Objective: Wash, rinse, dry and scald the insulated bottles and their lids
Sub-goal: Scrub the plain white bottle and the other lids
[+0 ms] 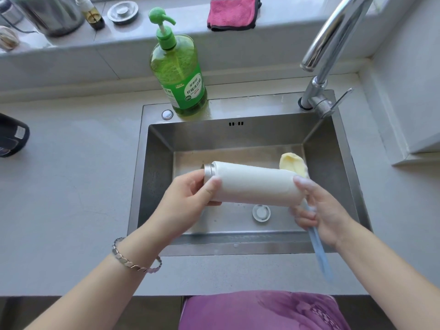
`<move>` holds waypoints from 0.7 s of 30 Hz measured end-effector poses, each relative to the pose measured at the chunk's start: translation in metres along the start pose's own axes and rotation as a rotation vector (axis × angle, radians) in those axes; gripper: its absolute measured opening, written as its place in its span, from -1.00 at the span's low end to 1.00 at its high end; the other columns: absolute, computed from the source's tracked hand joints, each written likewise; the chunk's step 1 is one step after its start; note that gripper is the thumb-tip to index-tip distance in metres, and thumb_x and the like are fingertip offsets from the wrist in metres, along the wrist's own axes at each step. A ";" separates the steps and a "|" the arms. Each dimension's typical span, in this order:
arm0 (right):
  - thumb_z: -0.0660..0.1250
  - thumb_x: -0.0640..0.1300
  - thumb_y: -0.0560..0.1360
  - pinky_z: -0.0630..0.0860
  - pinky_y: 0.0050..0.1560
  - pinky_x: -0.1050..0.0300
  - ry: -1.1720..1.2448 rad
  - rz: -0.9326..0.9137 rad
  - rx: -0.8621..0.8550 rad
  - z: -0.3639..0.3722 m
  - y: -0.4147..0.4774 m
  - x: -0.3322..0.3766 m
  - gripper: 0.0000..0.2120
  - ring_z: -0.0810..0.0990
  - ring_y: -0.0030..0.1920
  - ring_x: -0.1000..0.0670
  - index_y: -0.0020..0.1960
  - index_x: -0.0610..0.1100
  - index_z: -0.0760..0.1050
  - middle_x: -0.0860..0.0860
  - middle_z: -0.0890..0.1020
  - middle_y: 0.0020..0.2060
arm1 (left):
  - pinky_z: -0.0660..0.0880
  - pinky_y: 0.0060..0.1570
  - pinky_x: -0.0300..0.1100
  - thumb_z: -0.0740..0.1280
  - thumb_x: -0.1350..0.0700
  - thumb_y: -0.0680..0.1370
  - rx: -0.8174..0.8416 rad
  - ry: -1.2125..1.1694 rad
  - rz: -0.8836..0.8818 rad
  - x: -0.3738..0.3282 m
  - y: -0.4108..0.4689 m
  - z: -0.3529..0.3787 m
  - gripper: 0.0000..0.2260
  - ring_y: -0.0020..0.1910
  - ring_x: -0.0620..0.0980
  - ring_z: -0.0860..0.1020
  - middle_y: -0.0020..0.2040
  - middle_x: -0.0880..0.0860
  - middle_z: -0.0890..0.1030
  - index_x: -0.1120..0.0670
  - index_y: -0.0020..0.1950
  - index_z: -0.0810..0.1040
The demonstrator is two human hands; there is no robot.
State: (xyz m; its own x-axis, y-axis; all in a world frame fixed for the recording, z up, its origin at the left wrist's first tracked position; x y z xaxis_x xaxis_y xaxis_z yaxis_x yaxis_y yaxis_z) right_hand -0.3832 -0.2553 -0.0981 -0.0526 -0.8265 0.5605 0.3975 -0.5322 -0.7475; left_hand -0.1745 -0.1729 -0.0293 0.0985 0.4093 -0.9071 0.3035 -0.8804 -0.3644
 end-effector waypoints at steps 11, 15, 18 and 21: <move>0.15 0.16 0.55 0.20 -0.55 0.29 -0.515 -0.166 -0.292 0.005 0.007 0.029 -0.64 0.30 -0.58 0.08 -0.14 -0.11 0.49 -0.13 0.53 -0.30 | 0.53 -0.11 -0.35 0.25 0.11 0.57 -0.078 0.113 0.060 0.013 -0.008 -0.002 -0.89 -0.05 -0.20 0.59 -0.04 -0.10 0.62 -0.09 -0.06 0.53; 0.17 -0.05 0.57 0.31 -0.18 0.09 -1.067 -0.535 -0.413 0.026 -0.005 0.023 -0.74 0.48 -0.11 -0.11 -0.05 -0.16 0.58 -0.06 0.50 -0.09 | 0.57 -0.06 -0.30 0.18 0.21 0.61 -0.179 -0.059 -0.051 0.019 -0.008 0.009 -0.82 0.02 -0.11 0.58 0.01 -0.06 0.61 -0.03 0.00 0.52; 0.08 0.06 0.49 0.41 -0.18 0.00 -1.106 -0.738 -0.186 0.072 -0.029 -0.009 -0.65 0.50 -0.18 -0.07 0.01 -0.07 0.57 0.00 0.50 -0.10 | 0.55 -0.05 -0.32 0.16 0.23 0.61 -0.174 -0.051 -0.046 0.019 -0.009 0.020 -0.82 -0.06 -0.18 0.59 -0.05 -0.07 0.63 0.06 0.02 0.54; 0.11 -0.03 0.49 0.35 -0.24 0.05 -1.109 -0.793 -0.197 0.061 -0.027 -0.003 -0.72 0.47 -0.21 -0.02 0.03 0.00 0.57 -0.01 0.53 -0.10 | 0.57 0.01 -0.17 0.13 0.16 0.64 -0.155 -0.063 -0.054 0.017 -0.011 0.021 -0.83 -0.07 -0.15 0.58 -0.06 -0.02 0.62 0.11 0.02 0.52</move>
State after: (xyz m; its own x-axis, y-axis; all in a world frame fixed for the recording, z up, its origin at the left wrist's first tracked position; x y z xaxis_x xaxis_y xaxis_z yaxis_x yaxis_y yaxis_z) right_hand -0.3384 -0.2273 -0.0577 0.5860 0.2361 0.7752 0.4646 -0.8816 -0.0828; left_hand -0.1960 -0.1614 -0.0453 0.0200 0.4350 -0.9002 0.4496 -0.8081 -0.3805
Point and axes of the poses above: each hand's wrist, its own y-axis towards the middle knuckle, its own z-axis out of the palm, x = y × z, the point moved 4 cm from there along y, towards the middle knuckle
